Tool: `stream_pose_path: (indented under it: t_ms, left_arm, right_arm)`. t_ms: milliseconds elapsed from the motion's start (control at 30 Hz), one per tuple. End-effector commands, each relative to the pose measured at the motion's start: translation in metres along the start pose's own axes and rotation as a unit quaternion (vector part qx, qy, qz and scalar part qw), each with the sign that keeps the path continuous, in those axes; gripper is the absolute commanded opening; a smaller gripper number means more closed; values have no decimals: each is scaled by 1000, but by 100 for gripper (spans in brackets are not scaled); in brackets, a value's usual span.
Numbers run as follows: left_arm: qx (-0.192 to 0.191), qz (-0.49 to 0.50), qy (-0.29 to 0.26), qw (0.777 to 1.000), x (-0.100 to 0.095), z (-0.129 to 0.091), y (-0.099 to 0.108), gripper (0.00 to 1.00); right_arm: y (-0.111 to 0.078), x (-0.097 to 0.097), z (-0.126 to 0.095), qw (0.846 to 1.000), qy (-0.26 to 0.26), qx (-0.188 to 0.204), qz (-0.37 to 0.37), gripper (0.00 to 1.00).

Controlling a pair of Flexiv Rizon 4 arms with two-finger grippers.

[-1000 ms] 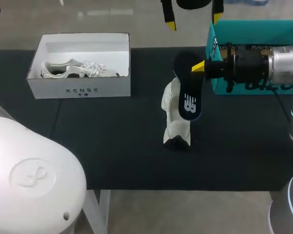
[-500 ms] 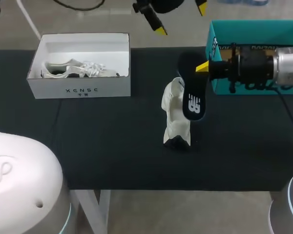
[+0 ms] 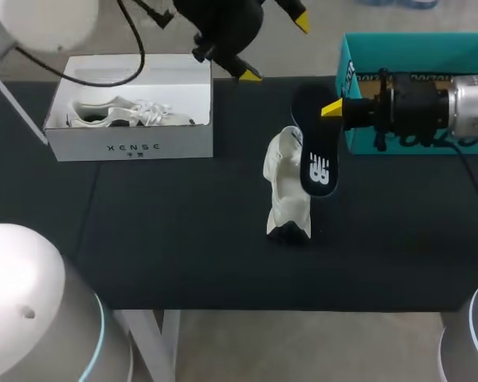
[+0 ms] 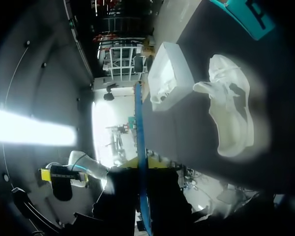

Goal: Take the shoe out of the shoebox, open the shoe tongue, remove and reinsert the insole, then place the shoe into the shoebox

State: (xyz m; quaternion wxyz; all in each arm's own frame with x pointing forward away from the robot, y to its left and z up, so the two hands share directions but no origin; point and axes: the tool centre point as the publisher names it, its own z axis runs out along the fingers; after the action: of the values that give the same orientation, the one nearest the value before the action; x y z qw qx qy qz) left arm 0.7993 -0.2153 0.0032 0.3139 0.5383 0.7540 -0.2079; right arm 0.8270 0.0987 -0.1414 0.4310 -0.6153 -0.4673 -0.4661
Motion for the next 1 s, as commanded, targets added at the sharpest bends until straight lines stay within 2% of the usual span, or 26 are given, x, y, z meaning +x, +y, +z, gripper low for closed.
stream_pose_path:
  t_ms: [33,233,300,367,500,800,1000]
  left_arm:
    - [-4,0,-167,986,7,0,-4,100]
    - [-4,0,-167,986,7,0,-4,100]
    - [-4,0,-167,986,7,0,-4,100]
    - [-4,0,-167,986,7,0,-4,100]
    - [34,10,-229,973,21,10,-6,100]
    - [48,60,-353,932,19,18,-2,100]
    - [26,90,-362,927,11,39,2,100]
  right_arm:
    - [-3,-1,0,1000,-1,-2,2,0]
    - [-3,-3,-1,1000,1,-5,7,0]
    - [-4,-2,0,1000,13,-3,10,0]
    - [-6,3,0,999,48,12,21,0]
    - [-11,13,-5,996,79,31,29,0]
    - [-15,43,-15,992,113,54,15,0]
    - [-20,59,-12,990,124,61,-1,0]
